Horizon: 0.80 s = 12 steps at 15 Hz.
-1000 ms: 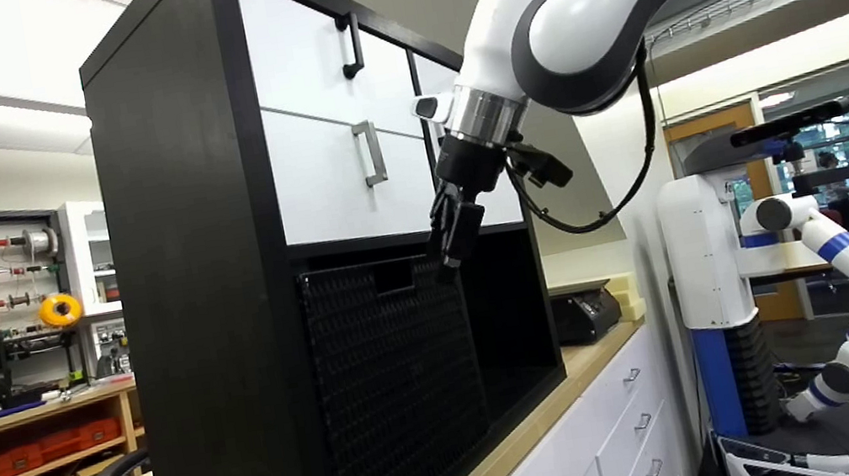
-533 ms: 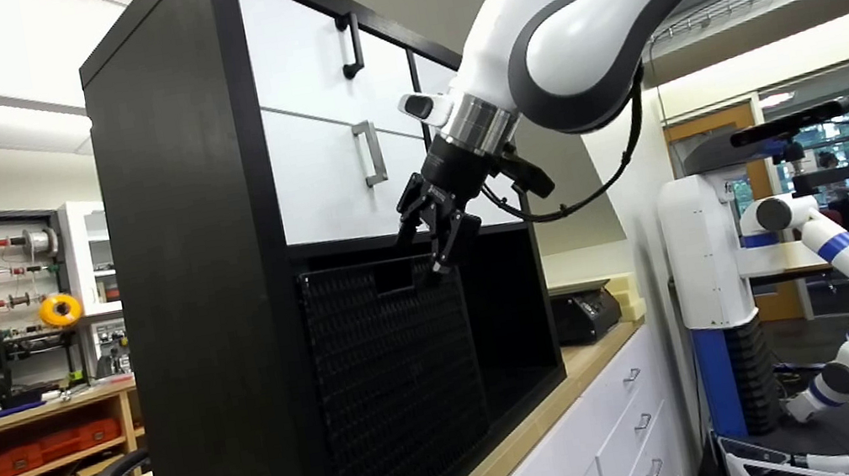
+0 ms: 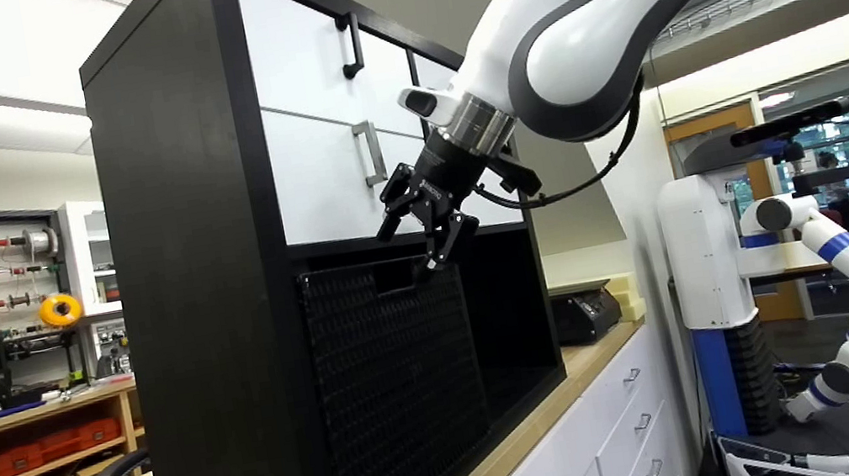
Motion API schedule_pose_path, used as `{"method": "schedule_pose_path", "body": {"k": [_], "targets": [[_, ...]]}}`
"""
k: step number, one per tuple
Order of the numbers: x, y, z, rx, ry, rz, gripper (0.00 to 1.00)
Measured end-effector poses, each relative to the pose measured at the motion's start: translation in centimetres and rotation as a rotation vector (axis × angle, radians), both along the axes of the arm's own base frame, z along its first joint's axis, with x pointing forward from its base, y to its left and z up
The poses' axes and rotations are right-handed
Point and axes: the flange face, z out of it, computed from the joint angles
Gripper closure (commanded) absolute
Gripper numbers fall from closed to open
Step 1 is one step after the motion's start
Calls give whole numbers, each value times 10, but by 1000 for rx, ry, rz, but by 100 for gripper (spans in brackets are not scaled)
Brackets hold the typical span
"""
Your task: Open the bottom drawer on the left
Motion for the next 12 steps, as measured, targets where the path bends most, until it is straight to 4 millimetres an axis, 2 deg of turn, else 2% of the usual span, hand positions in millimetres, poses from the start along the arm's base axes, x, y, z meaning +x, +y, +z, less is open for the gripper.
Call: {"method": "schedule_pose_path", "body": {"k": [6,12], "targets": [[6,-3,-14,-12,-28,20,0],[21,-4,-26,-2,-67,25,0]]}}
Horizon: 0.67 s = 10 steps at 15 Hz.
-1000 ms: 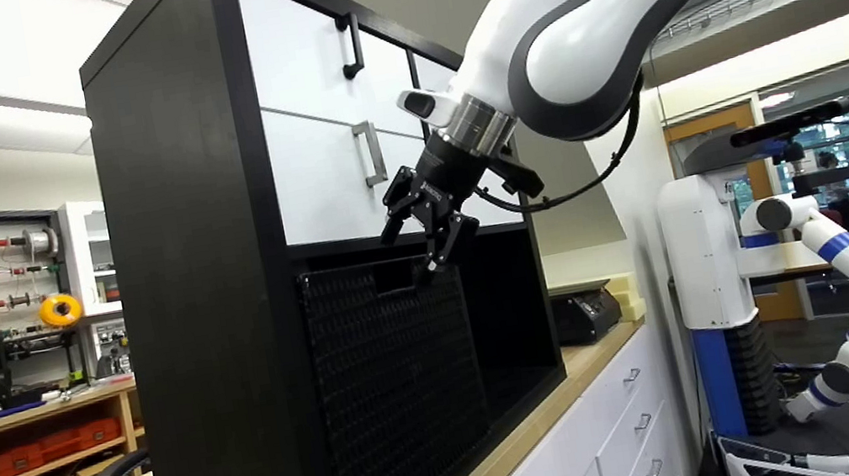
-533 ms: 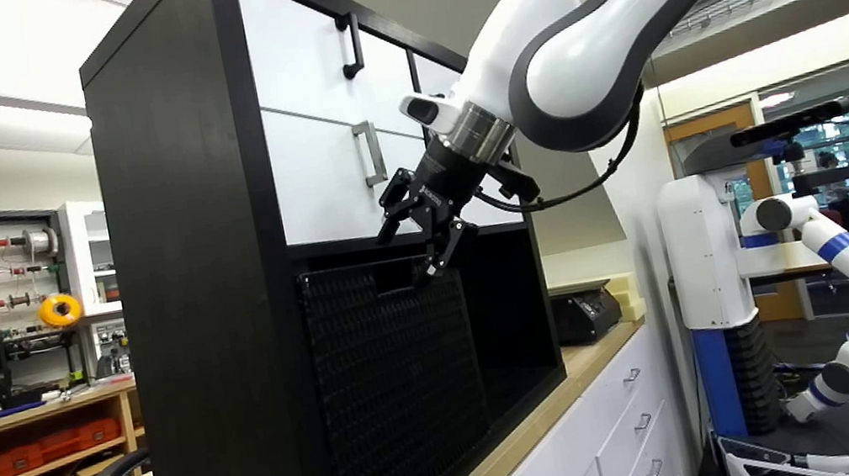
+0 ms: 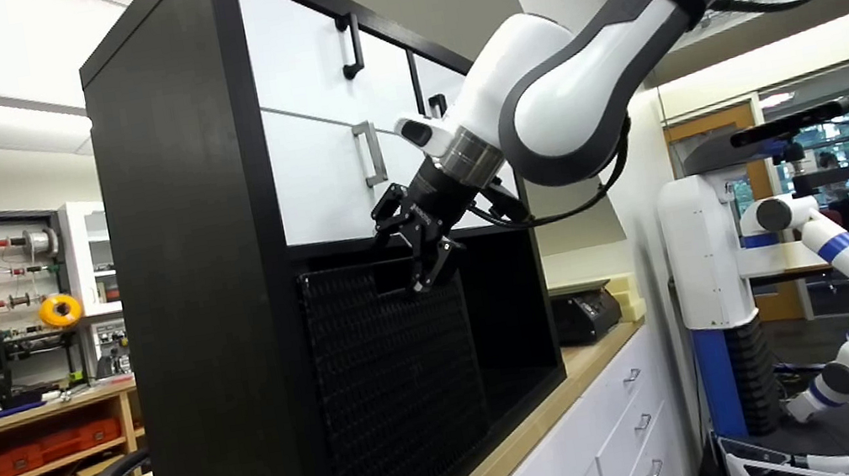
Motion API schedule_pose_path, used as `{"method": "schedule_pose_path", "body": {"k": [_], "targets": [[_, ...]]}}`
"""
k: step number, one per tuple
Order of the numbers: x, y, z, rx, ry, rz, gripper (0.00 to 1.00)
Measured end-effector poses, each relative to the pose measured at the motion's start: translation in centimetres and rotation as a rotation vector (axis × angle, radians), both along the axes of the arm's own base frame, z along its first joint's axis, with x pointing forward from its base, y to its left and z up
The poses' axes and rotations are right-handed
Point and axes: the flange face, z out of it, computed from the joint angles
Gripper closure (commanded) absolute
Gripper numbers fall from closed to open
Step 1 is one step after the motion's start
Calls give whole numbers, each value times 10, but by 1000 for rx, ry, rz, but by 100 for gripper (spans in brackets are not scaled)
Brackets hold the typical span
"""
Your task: Open the bottom drawer on the left
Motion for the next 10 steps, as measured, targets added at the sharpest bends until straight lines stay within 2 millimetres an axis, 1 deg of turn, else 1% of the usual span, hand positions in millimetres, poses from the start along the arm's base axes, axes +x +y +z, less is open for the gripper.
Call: {"method": "schedule_pose_path", "body": {"k": [2,3,4,8,10], "targets": [[6,0,-3,-2,-4,4,0],[9,1,-5,-1,-4,6,25],[12,1,-7,0,-3,6,27],[24,7,-12,24,-1,13,55],[26,4,-8,28,-9,15,66]]}}
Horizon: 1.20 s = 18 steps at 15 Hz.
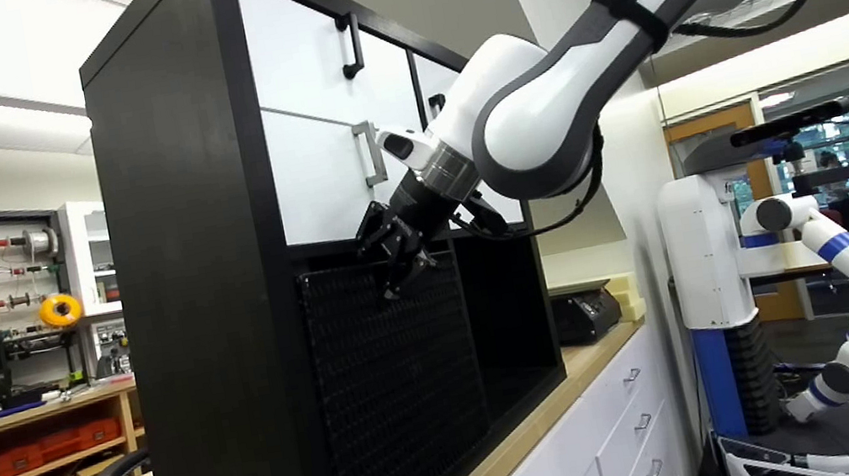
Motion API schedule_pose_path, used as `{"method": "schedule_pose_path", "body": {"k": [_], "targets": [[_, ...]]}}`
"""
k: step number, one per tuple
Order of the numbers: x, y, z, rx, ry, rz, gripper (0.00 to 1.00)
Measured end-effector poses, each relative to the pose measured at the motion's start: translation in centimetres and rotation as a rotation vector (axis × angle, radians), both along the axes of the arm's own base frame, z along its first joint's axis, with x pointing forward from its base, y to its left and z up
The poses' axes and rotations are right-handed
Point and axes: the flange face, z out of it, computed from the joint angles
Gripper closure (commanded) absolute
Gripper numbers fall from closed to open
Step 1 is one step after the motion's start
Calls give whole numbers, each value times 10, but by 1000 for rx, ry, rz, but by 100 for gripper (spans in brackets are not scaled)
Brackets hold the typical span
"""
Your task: Open the bottom drawer on the left
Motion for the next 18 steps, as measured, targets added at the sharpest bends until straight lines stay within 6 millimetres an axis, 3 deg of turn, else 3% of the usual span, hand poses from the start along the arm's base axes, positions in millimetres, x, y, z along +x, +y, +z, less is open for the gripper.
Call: {"method": "schedule_pose_path", "body": {"k": [3,5,12,18], "targets": [[2,-3,7,-3,-13,3,87],[3,-6,11,-5,-21,4,95],[0,-6,17,-4,-7,18,95],[-20,-3,28,-12,59,51,95]]}}
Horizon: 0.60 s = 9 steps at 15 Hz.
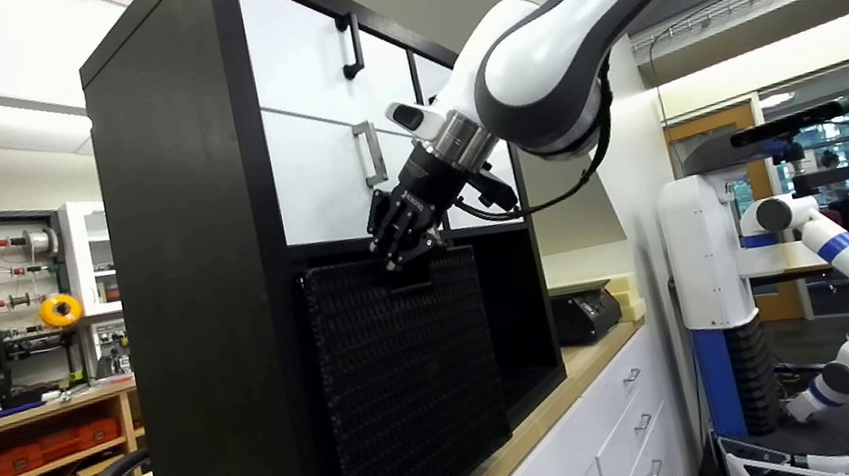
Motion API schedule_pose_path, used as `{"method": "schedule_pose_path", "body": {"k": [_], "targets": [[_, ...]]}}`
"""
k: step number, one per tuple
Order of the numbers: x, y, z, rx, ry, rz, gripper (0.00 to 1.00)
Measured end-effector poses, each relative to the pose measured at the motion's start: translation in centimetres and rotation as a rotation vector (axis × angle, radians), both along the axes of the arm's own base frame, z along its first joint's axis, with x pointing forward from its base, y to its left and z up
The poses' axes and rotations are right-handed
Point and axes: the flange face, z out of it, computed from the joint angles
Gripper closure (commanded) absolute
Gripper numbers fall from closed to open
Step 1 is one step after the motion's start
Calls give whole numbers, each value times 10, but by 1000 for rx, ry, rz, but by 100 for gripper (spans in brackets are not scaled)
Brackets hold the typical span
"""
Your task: Open the bottom drawer on the left
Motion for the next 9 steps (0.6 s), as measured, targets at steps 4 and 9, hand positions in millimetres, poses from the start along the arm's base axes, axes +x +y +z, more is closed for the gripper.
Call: {"method": "schedule_pose_path", "body": {"k": [4,9], "targets": [[-19,0,10,-5,34,25,96],[-53,9,44,27,6,33,99]]}}
